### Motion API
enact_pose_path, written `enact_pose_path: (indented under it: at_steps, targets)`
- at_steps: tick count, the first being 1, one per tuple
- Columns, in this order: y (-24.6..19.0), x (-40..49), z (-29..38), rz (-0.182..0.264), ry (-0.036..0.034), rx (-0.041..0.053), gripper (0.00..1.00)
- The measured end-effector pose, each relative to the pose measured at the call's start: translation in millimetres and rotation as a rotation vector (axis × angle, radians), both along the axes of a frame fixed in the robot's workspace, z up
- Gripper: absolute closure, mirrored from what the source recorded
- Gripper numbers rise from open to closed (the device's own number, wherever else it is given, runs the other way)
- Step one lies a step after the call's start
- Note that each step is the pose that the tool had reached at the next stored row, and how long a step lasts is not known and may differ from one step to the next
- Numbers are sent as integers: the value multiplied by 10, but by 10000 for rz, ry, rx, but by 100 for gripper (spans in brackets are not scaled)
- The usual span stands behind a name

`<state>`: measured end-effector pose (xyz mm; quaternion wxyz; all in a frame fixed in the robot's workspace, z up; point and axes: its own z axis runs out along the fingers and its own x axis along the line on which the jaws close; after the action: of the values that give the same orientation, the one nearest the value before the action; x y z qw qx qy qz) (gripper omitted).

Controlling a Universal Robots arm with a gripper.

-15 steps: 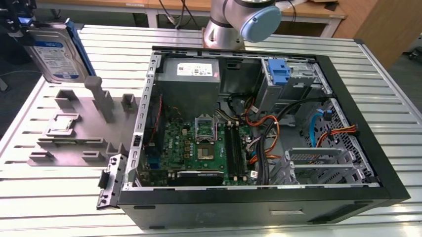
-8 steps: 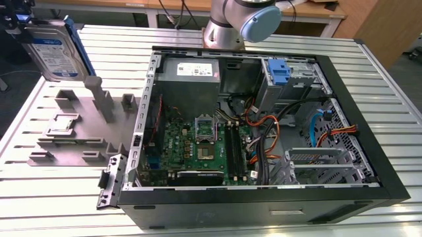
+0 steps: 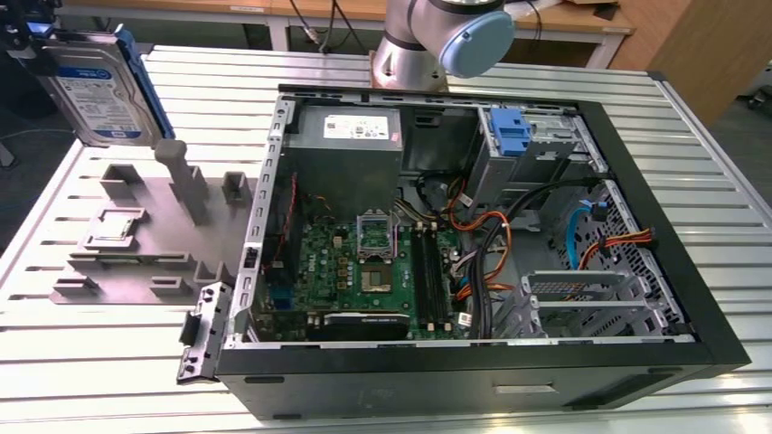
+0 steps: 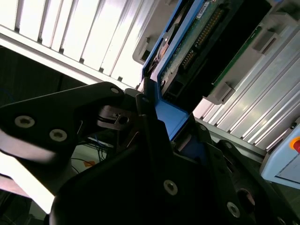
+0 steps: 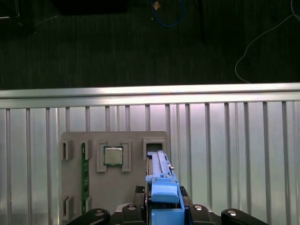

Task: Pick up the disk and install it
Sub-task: 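Pick up the disk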

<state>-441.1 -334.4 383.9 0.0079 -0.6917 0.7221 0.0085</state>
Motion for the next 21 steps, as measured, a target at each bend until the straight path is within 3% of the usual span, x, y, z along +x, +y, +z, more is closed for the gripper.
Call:
enact_pose_path:
  at_steps: [6,17,21]
  targets:
    - [0,0,4,0,3,-4,63]
    - [0,0,72,0,1,-3,63]
    - [0,0,73,233,1,-4,63]
